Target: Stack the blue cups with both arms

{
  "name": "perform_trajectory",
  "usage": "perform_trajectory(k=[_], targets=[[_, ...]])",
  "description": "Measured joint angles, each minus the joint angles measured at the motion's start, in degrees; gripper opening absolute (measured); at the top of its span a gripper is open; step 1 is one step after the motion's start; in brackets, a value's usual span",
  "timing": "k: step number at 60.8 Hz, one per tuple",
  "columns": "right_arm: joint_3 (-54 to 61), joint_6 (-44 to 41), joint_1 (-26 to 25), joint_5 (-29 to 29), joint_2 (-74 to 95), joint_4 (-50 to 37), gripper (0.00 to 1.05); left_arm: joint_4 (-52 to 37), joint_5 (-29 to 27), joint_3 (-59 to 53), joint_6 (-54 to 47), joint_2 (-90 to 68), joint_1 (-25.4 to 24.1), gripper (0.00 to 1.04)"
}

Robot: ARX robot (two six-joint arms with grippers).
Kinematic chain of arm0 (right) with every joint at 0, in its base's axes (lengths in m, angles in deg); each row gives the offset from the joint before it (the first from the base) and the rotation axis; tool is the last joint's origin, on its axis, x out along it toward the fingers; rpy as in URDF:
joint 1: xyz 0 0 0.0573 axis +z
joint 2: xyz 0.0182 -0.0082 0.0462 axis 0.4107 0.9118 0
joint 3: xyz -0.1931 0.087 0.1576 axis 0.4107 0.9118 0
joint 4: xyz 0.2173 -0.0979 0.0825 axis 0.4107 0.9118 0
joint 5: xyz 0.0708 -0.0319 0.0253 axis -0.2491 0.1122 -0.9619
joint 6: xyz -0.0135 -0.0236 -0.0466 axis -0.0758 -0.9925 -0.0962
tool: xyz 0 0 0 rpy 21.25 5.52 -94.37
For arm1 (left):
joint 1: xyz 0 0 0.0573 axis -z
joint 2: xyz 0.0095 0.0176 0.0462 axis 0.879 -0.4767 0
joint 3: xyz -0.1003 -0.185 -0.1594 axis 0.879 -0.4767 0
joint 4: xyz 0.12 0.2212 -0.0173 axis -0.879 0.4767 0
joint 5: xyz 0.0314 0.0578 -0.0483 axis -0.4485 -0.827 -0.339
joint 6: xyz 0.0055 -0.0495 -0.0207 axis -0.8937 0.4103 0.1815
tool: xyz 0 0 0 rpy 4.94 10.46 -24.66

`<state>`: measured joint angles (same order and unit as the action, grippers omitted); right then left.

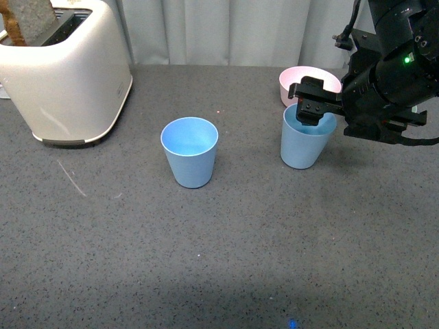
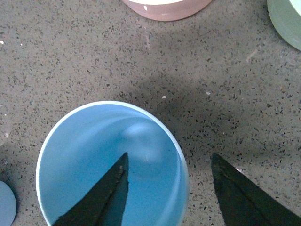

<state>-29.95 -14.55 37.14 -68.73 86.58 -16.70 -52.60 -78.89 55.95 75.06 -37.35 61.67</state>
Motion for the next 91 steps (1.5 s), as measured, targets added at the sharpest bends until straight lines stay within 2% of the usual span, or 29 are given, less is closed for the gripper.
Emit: perform_trajectory(k=[13,17,27,38,50,59,67,91], targets=[[0.00,0.74,0.02,0.61,0.24,1.53,0.09,0.00,0.00,0.00,0.00,0.00,0.00,0.98],[0.00,0.92,0.02,0.35,0.20,1.70,0.01,0.00,0.00,0.00,0.00,0.00,0.00,0.98],[0.22,1.18,0.24,-1.11,-1.01,2.21,0.01,0.00,-0.02,0.00,0.00,0.00,0.00,0.98],[0.13,2.97,1.42,-6.03,-5.73,5.46,0.01,0.00,0.00,0.00,0.00,0.00,0.00,0.98],[-2.78,4.39,5.92,-11.13,-10.40,8.50,0.01,0.00,0.00,0.00,0.00,0.00,0.00,0.98],[-5.90,4.52,11.65,-11.50,-10.40,10.60,0.01,0.00,0.00,0.00,0.00,0.00,0.00,0.98],[-8.09,4.57,14.43,-11.32,-9.46,11.93,0.01,0.00,0.00,0.00,0.00,0.00,0.00,0.98],[-8.90,4.98,15.74,-10.27,-6.62,13.25,0.01,0.00,0.00,0.00,0.00,0.00,0.00,0.98]])
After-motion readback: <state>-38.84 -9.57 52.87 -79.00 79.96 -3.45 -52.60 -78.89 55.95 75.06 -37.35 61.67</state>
